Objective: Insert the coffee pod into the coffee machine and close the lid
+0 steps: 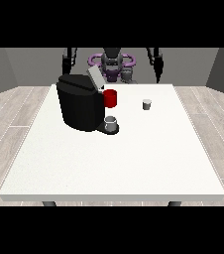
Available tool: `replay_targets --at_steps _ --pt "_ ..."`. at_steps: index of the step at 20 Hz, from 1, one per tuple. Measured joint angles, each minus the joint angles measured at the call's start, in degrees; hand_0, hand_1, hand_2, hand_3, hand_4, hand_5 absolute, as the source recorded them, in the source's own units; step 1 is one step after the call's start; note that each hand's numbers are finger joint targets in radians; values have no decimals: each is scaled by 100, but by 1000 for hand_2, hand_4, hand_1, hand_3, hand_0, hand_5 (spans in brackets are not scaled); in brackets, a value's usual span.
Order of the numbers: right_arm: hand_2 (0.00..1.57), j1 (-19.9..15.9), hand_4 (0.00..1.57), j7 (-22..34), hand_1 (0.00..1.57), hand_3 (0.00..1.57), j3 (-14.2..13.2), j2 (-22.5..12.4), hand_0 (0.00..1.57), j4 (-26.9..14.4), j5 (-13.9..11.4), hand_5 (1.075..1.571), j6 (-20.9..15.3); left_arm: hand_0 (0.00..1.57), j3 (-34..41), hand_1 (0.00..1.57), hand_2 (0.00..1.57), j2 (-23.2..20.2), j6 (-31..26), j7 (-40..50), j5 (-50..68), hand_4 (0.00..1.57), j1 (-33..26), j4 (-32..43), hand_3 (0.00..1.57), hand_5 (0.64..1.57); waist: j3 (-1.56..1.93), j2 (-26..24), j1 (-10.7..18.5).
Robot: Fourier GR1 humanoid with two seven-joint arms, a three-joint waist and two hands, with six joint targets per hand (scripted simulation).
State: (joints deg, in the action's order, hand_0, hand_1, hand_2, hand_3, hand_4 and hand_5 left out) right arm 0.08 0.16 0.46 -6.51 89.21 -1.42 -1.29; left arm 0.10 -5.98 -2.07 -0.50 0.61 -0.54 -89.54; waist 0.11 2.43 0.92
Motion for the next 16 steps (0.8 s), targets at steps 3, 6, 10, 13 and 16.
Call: replay_targets --at_steps 3,6,10,13,16 --pt "0 -97 328 -64 0 0 -113 47 0 -186 120 1571 62 0 -30 0 0 -23 -157 23 32 547 34 -2 0 1571 -6 -137 -12" --pt "0 -63 328 -173 0 0 -130 99 0 -232 236 1571 166 0 -157 0 0 -17 -314 -147 -5 547 84 1 0 1571 -8 -221 -104" --pt "0 -80 342 -573 0 0 -260 311 0 -189 485 1571 146 0 -91 0 0 -453 -540 -200 -242 0 197 204 0 1571 -8 -154 -295" --pt "0 -78 358 -730 0 0 -191 419 0 -153 498 1571 155 0 -39 0 0 -773 -574 -164 -567 0 366 447 0 1571 -9 -74 -423" --pt "0 -198 346 -801 0 0 -160 398 0 -95 527 1571 250 0 13 0 0 -956 -473 -262 -913 0 632 831 0 1571 -10 122 -599"
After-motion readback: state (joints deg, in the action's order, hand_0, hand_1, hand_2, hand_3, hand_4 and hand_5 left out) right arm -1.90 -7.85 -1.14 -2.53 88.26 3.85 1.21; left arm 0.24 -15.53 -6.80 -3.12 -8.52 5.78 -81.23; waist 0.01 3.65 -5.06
